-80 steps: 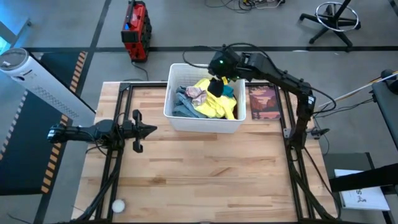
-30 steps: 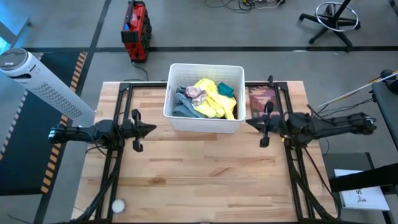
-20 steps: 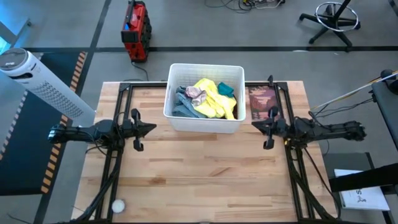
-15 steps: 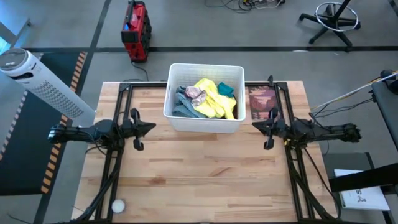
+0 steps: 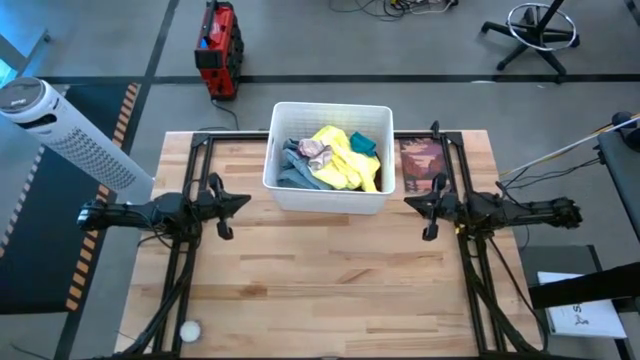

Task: Sort clothes
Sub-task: Return to Home Position

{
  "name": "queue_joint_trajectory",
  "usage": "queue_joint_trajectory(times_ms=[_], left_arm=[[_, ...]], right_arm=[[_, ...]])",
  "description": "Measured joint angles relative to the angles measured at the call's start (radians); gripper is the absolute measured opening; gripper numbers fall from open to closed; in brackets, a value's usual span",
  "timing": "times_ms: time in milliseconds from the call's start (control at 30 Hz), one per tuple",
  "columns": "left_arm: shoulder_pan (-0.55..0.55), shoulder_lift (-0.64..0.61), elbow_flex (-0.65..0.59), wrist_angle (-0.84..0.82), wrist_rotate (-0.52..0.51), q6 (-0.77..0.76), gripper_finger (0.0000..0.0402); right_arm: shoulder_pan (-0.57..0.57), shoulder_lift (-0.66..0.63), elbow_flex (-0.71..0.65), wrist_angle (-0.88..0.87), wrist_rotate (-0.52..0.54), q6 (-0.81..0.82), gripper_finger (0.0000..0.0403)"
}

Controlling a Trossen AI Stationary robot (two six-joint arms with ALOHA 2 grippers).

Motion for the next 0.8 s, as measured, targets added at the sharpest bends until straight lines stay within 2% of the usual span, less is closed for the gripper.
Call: queue_joint_trajectory(times_ms=[333,533,800], left_arm=[[0.0,0.0,0.0,0.008,0.061,-0.003,0.0001],[0.0,0.0,0.0,0.007,0.107,-0.01,0.0001],[0.0,0.003,0.0,0.004,0.122,-0.011,0.0001]], right_arm=[[0.0,0.024,-0.001,-0.002,0.0,0.014,0.0],[0.0,0.039,-0.001,-0.002,-0.001,0.136,0.0],[0.0,0.038,-0.001,-0.002,0.0,0.119,0.0]])
